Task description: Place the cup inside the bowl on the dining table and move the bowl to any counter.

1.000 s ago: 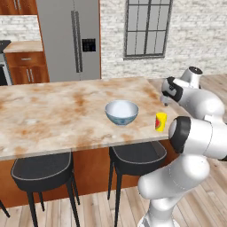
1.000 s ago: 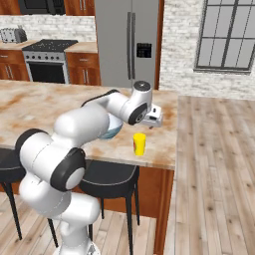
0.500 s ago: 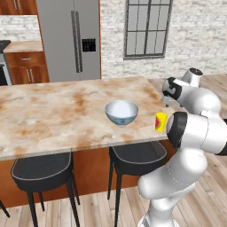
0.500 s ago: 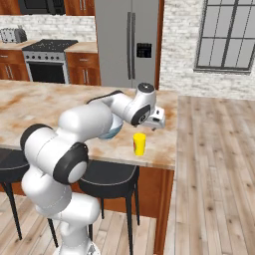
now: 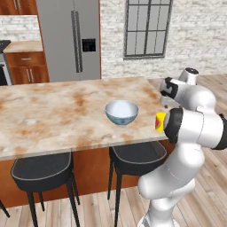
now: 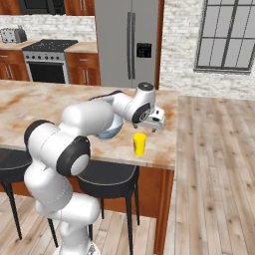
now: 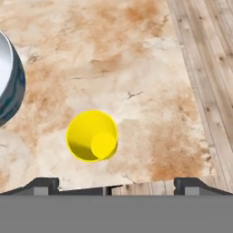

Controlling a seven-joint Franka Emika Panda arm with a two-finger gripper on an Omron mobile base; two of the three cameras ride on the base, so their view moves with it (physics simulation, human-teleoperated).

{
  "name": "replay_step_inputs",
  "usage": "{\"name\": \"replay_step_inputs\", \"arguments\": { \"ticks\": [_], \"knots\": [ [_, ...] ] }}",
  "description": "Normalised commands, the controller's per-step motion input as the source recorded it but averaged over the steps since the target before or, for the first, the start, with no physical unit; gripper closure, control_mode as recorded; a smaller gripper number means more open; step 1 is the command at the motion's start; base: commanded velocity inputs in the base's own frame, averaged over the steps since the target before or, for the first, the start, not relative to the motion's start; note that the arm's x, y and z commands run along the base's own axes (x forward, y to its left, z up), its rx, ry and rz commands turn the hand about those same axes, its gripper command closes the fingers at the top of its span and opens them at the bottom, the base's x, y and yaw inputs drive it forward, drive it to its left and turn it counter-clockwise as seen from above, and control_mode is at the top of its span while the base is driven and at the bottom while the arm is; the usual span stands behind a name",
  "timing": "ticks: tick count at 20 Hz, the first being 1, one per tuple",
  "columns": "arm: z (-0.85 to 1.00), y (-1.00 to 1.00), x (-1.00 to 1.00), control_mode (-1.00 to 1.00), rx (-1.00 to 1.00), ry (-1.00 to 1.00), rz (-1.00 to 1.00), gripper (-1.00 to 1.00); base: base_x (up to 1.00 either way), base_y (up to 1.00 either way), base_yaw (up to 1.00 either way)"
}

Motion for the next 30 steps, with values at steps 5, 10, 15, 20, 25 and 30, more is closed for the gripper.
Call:
{"name": "replay_step_inputs", "arguments": {
  "ticks": [5, 10, 15, 20, 25, 30],
  "knots": [
    [-0.06, 0.0, 0.38, -1.0, 0.0, 0.04, -0.07, -1.0, 0.0, 0.0, 0.0],
    [-0.15, 0.0, 0.28, -1.0, 0.0, 0.03, -0.06, -1.0, 0.0, 0.0, 0.0],
    [-0.13, 0.0, 0.02, -1.0, 0.0, 0.02, -0.01, -1.0, 0.0, 0.0, 0.0],
    [-0.23, 0.0, 0.0, -1.0, 0.0, 0.04, 0.0, -1.0, 0.0, 0.0, 0.0],
    [-0.25, 0.0, 0.02, -1.0, 0.0, 0.01, 0.0, -1.0, 0.0, 0.0, 0.0],
    [-0.18, 0.0, 0.1, -1.0, 0.0, 0.0, 0.0, -1.0, 0.0, 0.0, 0.0]
  ]
}}
